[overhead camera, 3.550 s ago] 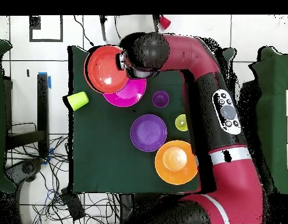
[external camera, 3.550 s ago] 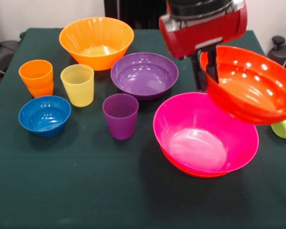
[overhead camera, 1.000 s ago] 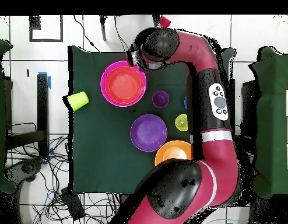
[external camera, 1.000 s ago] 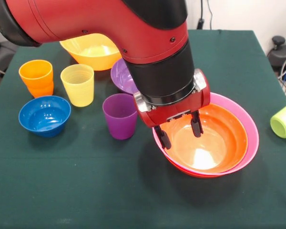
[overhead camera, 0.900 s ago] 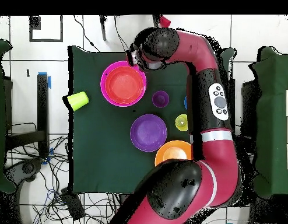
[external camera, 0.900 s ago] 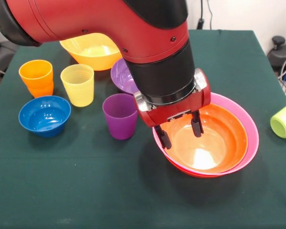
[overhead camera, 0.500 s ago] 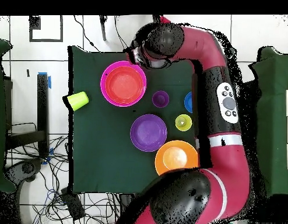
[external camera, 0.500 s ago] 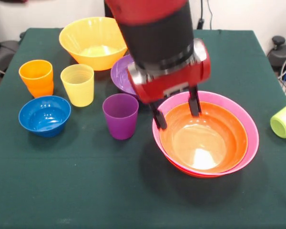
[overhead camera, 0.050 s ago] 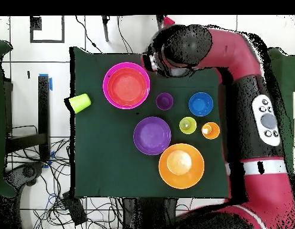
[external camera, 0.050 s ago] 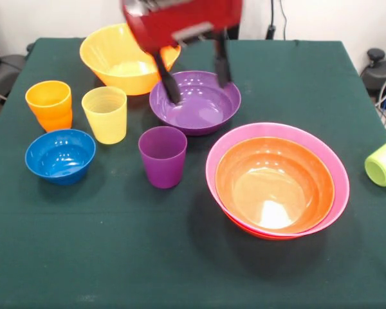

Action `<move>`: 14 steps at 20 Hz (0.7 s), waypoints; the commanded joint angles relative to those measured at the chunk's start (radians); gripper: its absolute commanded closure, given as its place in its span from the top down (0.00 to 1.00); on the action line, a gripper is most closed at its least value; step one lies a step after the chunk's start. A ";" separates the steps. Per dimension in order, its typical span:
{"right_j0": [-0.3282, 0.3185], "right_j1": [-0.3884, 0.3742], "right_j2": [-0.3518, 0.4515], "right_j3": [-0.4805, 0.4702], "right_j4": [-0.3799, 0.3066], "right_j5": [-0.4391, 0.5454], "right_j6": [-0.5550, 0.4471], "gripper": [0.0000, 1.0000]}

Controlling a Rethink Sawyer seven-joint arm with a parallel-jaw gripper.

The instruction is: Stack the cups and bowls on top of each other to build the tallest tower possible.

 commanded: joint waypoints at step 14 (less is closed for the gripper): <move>-0.198 0.051 0.113 0.407 -0.173 -0.268 -0.325 1.00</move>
